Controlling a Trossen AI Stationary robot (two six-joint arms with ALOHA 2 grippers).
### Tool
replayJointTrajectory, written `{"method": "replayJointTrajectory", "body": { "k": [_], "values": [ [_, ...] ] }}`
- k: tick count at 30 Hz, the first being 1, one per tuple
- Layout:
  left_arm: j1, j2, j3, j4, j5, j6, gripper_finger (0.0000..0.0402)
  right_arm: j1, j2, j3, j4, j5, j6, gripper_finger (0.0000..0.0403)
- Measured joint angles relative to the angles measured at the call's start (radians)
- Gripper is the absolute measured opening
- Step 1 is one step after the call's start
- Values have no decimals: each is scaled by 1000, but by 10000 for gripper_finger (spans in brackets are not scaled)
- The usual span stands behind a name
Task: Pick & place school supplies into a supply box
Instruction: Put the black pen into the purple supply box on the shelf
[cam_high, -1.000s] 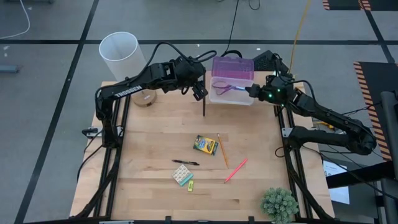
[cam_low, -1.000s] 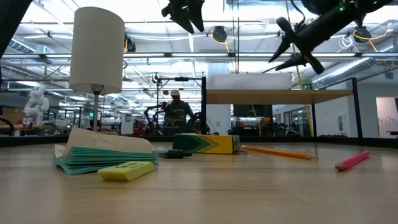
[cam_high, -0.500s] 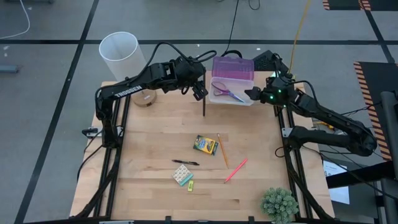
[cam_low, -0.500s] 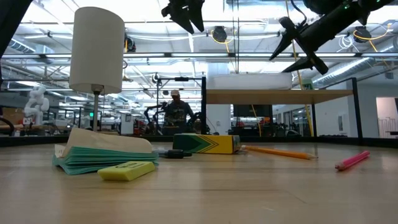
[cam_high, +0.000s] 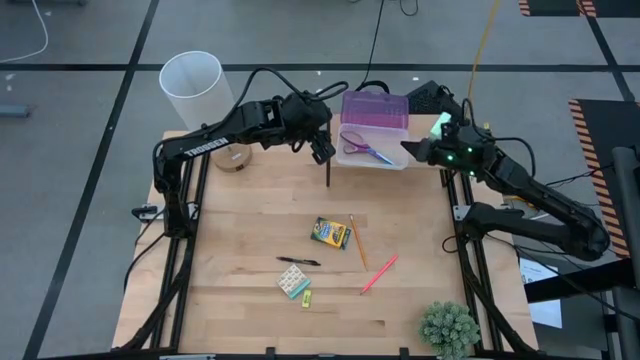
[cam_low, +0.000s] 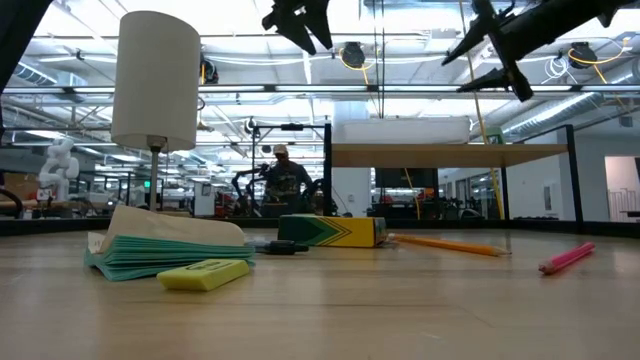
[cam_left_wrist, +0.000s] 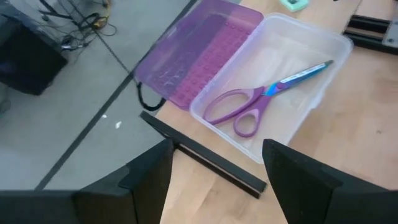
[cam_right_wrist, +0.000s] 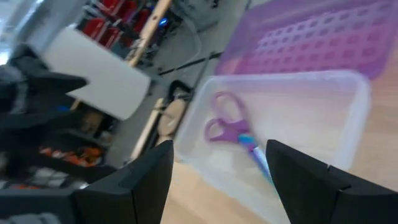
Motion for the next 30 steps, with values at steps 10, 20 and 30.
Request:
{"method": "replayJointTrajectory", "body": {
  "k": [10, 20, 30],
  "values": [
    [0, 0, 0, -15, 78, -34, 250, 37, -92, 1, 0, -126, 116, 245],
    [-64, 0, 0, -78, 163, -167, 250, 125, -76, 194, -160, -124, 48, 223],
    [-191, 0, 0, -74, 154, -406, 250, 162, -11, 491, -569, -230, -163, 221]
  ]
}}
